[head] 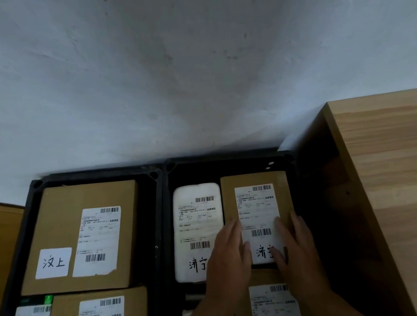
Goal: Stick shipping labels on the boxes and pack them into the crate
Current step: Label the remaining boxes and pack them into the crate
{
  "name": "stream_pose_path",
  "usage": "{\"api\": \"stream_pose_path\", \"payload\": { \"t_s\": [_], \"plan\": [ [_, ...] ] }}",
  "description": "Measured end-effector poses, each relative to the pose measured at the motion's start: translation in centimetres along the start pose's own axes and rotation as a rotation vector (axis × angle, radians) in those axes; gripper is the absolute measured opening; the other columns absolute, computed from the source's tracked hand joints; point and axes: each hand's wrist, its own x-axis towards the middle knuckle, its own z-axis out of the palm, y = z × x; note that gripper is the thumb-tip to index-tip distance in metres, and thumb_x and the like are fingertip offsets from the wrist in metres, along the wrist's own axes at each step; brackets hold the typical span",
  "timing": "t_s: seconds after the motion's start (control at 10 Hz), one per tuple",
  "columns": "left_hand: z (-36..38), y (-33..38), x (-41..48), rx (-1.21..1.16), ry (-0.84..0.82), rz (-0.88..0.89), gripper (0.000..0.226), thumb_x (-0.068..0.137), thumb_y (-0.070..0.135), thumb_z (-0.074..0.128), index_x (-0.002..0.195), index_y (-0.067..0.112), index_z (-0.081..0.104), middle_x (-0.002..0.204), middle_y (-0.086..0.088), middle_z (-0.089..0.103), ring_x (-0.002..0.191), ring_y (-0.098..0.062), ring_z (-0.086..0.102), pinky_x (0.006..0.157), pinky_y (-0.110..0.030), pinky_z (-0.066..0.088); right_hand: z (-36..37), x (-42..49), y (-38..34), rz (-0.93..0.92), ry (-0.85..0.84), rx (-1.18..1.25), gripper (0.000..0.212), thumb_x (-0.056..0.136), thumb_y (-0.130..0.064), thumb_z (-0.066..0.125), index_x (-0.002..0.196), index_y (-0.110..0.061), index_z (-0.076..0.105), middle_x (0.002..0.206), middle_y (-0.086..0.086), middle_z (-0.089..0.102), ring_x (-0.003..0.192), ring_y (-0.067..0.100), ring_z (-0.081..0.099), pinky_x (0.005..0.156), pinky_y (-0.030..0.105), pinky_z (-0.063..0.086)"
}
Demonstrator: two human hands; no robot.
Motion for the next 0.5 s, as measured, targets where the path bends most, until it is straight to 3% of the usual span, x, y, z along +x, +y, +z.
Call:
{"api": "stream_pose_path", "payload": {
  "t_s": [0.1, 0.2, 0.3, 0.4, 0.5],
  "plan": [
    [0.4, -0.6, -0.2, 0.022, 0.020, 0.033, 0.054, 0.106, 0.028, 0.047, 0.158, 0.020, 0.033, 0.163, 0.009, 0.031, 0.149, 0.002, 0.022, 0.121, -0.013, 0.020, 0.4, 0.2, 0.0, -0.045, 0.020, -0.060, 0.071, 0.101, -0.034, 0.055, 0.160, -0.028, 0.016, 0.169, -0.001, -0.002, 0.155, 0.019, -0.008, 0.127, 0.039, 0.010],
    [0.8, -0.6, -0.2, 0.016, 0.028, 0.006, 0.056, 0.106, 0.027, 0.048, 0.159, 0.020, 0.032, 0.164, 0.009, 0.030, 0.150, 0.001, 0.021, 0.117, -0.005, 0.010, 0.4, 0.6, 0.3, -0.046, 0.032, -0.147, 0.071, 0.101, -0.040, 0.053, 0.160, -0.027, 0.017, 0.169, 0.001, 0.007, 0.155, 0.022, -0.003, 0.126, 0.040, 0.012],
    [1.1, -0.2, -0.5, 0.004, -0.002, -0.015, 0.060, 0.105, 0.030, 0.048, 0.160, 0.020, 0.027, 0.166, 0.011, 0.022, 0.152, 0.002, 0.014, 0.114, -0.003, 0.005, 0.3, 0.4, 0.0, -0.029, -0.001, -0.217, 0.072, 0.101, -0.043, 0.050, 0.161, -0.028, 0.013, 0.169, 0.000, 0.004, 0.155, 0.023, -0.004, 0.127, 0.042, 0.013],
    [0.6, 0.0, -0.6, 0.037, -0.102, 0.025, 0.065, 0.105, 0.033, 0.045, 0.162, 0.017, 0.018, 0.169, 0.011, 0.006, 0.155, -0.002, 0.003, 0.120, -0.013, 0.013, -1.1, 1.0, -0.7, -0.022, -0.076, -0.230, 0.076, 0.101, -0.049, 0.048, 0.161, -0.028, 0.006, 0.169, -0.002, -0.003, 0.155, 0.022, -0.009, 0.127, 0.041, 0.010],
    [-1.0, 0.3, -1.3, 0.120, -0.190, 0.083, 0.061, 0.107, 0.033, 0.042, 0.161, 0.016, 0.021, 0.170, 0.006, 0.010, 0.155, -0.007, 0.008, 0.124, -0.020, 0.017, -3.1, 0.3, -1.2, -0.037, -0.142, -0.238, 0.078, 0.099, -0.049, 0.051, 0.161, -0.027, 0.008, 0.169, -0.003, -0.002, 0.156, 0.022, -0.007, 0.127, 0.042, 0.011]
  ]
}}
